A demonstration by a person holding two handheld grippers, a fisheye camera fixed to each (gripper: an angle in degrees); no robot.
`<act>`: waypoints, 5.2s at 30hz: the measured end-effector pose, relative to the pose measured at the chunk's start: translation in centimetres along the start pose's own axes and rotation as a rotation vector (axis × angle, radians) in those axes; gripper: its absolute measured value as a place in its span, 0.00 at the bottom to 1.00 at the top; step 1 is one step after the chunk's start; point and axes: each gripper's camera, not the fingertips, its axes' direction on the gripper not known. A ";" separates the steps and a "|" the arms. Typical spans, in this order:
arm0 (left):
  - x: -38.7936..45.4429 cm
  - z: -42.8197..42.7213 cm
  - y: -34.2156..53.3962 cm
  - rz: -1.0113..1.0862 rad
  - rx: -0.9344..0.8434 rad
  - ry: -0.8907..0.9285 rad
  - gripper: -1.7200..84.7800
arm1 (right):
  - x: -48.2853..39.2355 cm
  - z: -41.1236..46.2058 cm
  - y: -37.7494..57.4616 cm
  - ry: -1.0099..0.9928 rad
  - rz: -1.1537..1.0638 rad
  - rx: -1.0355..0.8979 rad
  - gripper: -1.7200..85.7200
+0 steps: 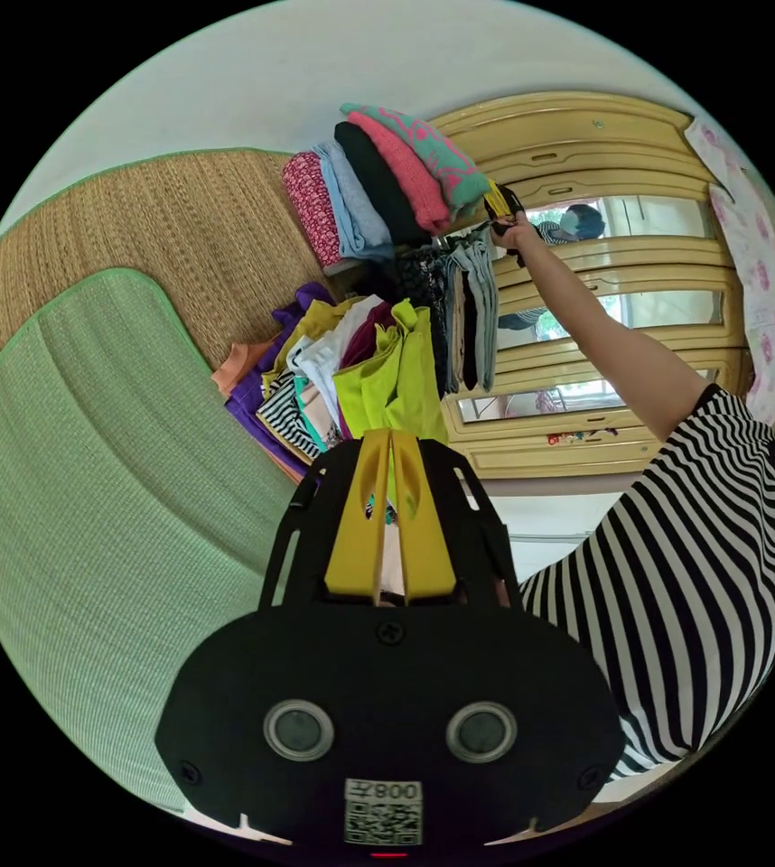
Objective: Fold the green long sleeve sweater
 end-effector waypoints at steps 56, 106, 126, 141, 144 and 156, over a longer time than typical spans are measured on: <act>-3.6 -42.0 22.3 -0.494 0.133 -0.543 0.07 | -25.3 66.6 94.6 0.293 -0.511 -1.633 0.08; -2.4 -73.1 56.8 -0.786 0.262 -0.423 0.05 | -34.1 87.7 99.0 0.663 -1.014 -1.578 0.09; 15.7 -63.6 66.9 -0.708 -0.131 0.156 0.04 | -29.6 64.1 91.6 0.740 -0.567 -2.096 0.04; -0.4 -77.5 61.0 -0.969 0.571 -0.312 0.15 | -32.0 82.9 85.0 0.565 -0.740 -1.369 0.12; -3.0 -76.4 59.7 -1.004 0.593 -0.247 0.13 | -31.0 86.7 86.7 0.621 -0.754 -1.397 0.12; 1.0 -80.8 54.5 -0.791 0.736 -0.308 0.07 | -34.3 85.8 81.9 0.418 -0.682 -1.408 0.05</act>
